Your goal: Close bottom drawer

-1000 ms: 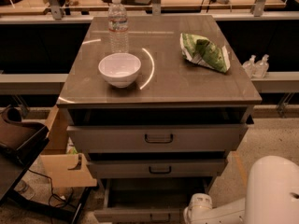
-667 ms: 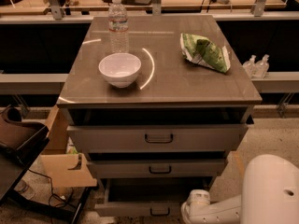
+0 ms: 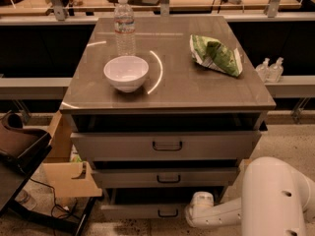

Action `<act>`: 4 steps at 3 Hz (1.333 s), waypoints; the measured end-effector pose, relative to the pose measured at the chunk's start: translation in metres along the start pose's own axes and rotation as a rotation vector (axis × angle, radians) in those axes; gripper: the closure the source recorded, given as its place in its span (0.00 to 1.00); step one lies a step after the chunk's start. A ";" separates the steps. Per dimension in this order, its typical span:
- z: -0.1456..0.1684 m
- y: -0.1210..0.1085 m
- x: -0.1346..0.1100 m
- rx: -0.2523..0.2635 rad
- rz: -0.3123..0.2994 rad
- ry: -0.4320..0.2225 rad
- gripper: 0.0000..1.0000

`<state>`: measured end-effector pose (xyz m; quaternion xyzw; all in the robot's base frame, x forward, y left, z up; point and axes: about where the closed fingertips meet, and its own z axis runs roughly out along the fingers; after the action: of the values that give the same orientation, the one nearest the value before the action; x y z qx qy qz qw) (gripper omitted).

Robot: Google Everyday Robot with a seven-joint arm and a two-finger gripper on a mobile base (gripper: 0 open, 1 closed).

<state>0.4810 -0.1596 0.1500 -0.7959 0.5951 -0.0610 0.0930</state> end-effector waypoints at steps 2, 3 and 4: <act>0.004 -0.016 -0.007 0.010 -0.027 0.000 0.83; 0.004 -0.015 -0.008 0.008 -0.028 0.000 0.59; 0.005 -0.014 -0.008 0.007 -0.028 -0.001 0.35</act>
Offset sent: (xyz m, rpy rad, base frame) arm 0.0131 0.0102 0.0010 -0.0032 -0.0118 0.0233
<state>0.4931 -0.1471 0.1483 -0.8039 0.5837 -0.0639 0.0951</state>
